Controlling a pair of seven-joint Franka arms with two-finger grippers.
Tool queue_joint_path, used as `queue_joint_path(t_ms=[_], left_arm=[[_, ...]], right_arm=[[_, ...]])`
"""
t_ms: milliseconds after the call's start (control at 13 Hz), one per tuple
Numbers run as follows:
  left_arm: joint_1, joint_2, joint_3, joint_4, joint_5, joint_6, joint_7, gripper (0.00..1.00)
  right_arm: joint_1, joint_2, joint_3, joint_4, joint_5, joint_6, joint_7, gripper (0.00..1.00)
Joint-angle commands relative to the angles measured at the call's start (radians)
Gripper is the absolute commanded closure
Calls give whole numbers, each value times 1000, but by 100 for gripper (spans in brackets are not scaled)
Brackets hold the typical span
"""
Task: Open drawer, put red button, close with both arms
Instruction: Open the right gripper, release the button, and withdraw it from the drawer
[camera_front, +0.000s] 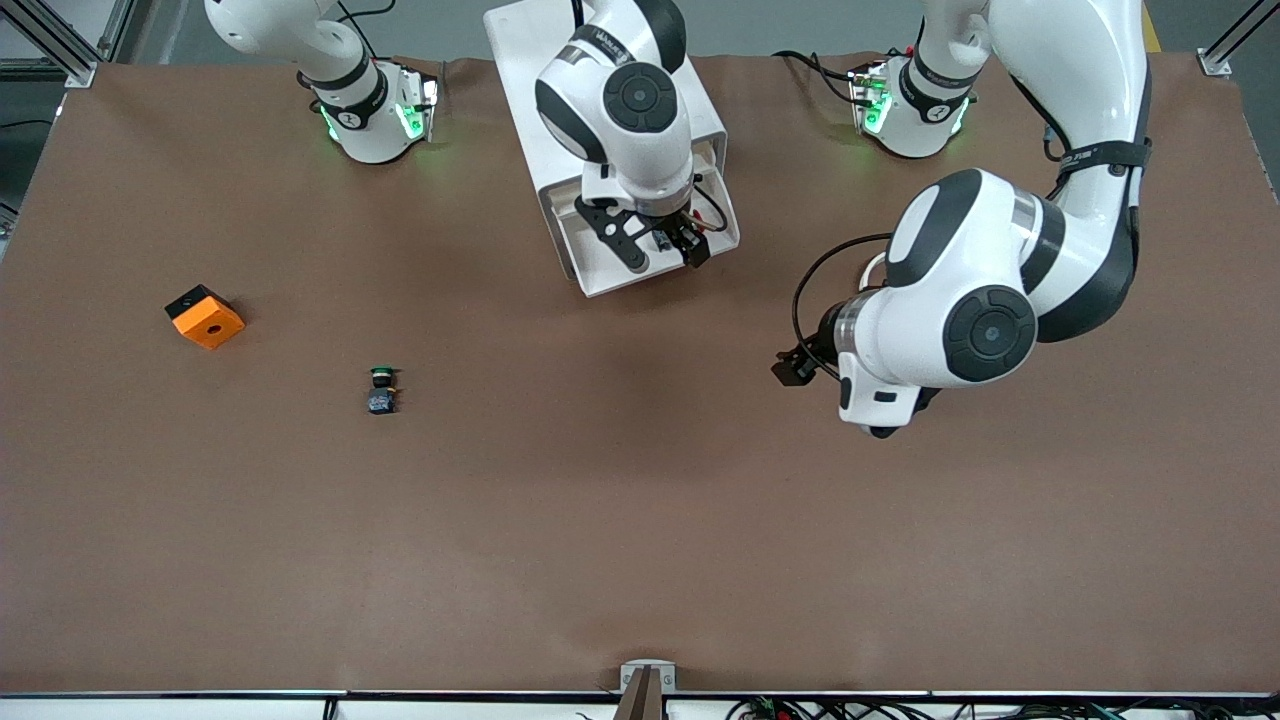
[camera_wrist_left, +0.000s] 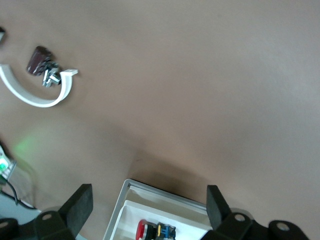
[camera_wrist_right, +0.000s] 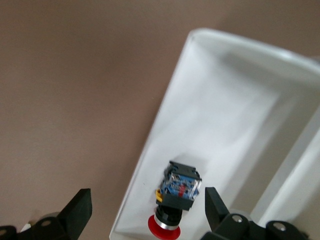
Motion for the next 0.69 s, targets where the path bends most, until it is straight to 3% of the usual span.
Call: queue_joint_path(t_ms=[0, 308, 615], left_arm=[[0, -22, -35, -84, 24, 68, 47, 0], [-24, -59, -60, -210, 90, 174, 157, 0], [-28, -76, -95, -328, 100, 278, 164, 0]], right_arm=[[-70, 9, 3, 67, -12, -89, -226, 0], [-206, -1, 3, 74, -103, -169, -516, 0], [-412, -63, 1, 75, -144, -288, -922, 0]])
